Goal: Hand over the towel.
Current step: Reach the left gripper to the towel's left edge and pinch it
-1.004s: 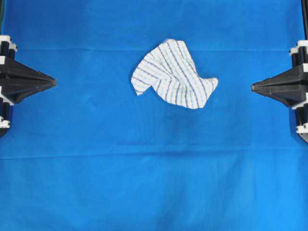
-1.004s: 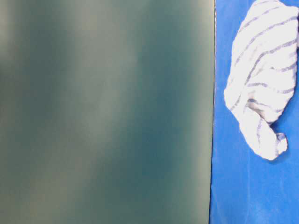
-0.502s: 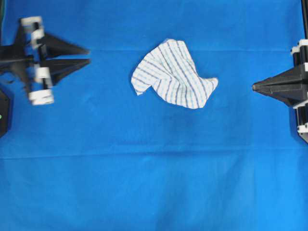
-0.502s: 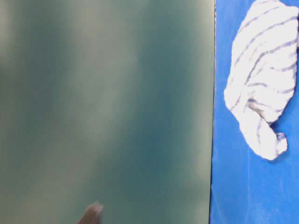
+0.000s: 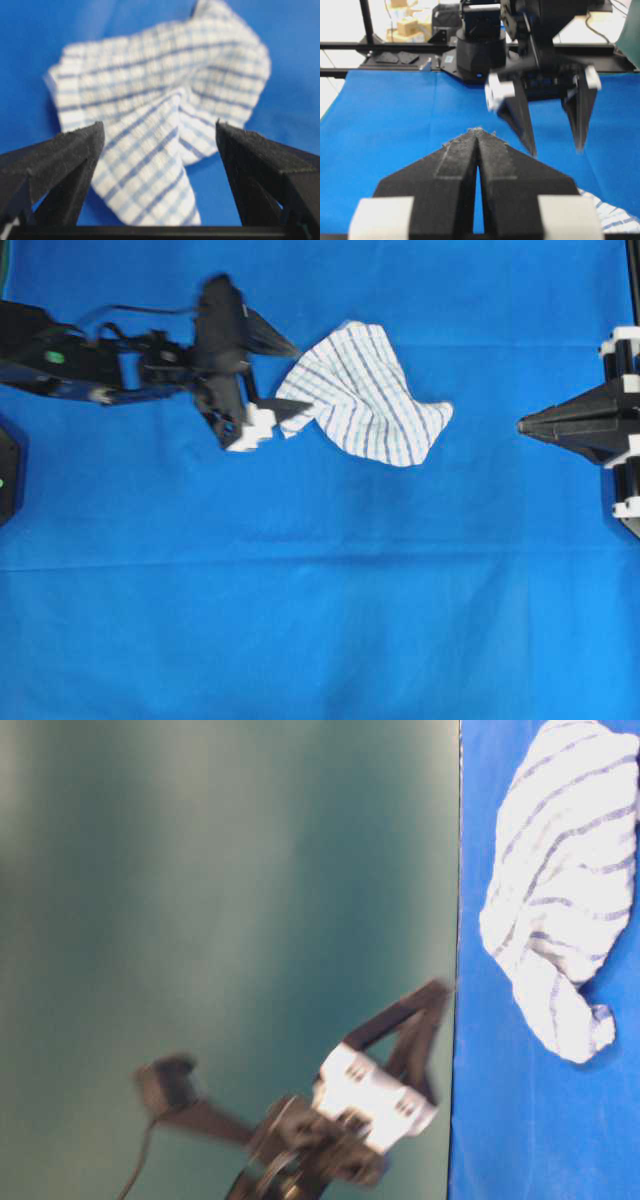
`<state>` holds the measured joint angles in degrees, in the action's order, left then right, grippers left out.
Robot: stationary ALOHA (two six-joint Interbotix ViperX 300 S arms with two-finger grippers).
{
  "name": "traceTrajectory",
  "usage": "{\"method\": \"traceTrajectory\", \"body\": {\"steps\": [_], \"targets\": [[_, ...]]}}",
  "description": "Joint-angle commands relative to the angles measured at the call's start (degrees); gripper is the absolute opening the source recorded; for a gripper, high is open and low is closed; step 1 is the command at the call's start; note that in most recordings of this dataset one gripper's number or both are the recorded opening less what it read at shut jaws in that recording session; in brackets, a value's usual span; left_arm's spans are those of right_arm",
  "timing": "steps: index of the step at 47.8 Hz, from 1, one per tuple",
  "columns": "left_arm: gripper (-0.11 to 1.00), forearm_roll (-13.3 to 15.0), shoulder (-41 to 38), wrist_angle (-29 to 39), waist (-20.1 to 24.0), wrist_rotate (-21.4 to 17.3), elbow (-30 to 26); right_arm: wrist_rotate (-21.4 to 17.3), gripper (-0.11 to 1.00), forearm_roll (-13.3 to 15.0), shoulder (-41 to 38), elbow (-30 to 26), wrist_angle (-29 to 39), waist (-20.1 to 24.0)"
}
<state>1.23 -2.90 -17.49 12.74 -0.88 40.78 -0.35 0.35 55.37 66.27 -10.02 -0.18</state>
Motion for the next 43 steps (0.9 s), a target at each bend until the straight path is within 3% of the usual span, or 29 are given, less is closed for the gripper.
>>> {"method": "traceTrajectory", "body": {"steps": [1,15,26,30,38,43], "targets": [[0.94,0.09,-3.34,0.44,0.18,0.00,-3.60,-0.18,0.00,0.09,-0.44,-1.32,0.18,-0.09],[0.94,0.09,-13.71,2.46,0.97,-0.09,-8.17,-0.26,0.00,0.09,-1.23,-1.14,1.14,-0.09],[0.90,0.09,-13.89,6.86,2.11,-0.09,-8.26,-0.26,0.00,0.09,-1.23,-1.14,1.32,-0.09],[0.76,0.09,-13.62,7.56,2.46,-0.09,-8.17,-0.26,0.00,0.09,-1.32,-1.14,1.32,-0.09],[0.28,-0.09,-11.69,7.38,2.99,-0.97,-7.56,-0.26,0.00,0.09,-1.58,-1.05,0.97,-0.09],[0.07,-0.09,-9.05,7.21,2.99,-2.72,-7.12,-0.35,0.00,0.00,-1.76,-1.05,1.23,0.00]]}}
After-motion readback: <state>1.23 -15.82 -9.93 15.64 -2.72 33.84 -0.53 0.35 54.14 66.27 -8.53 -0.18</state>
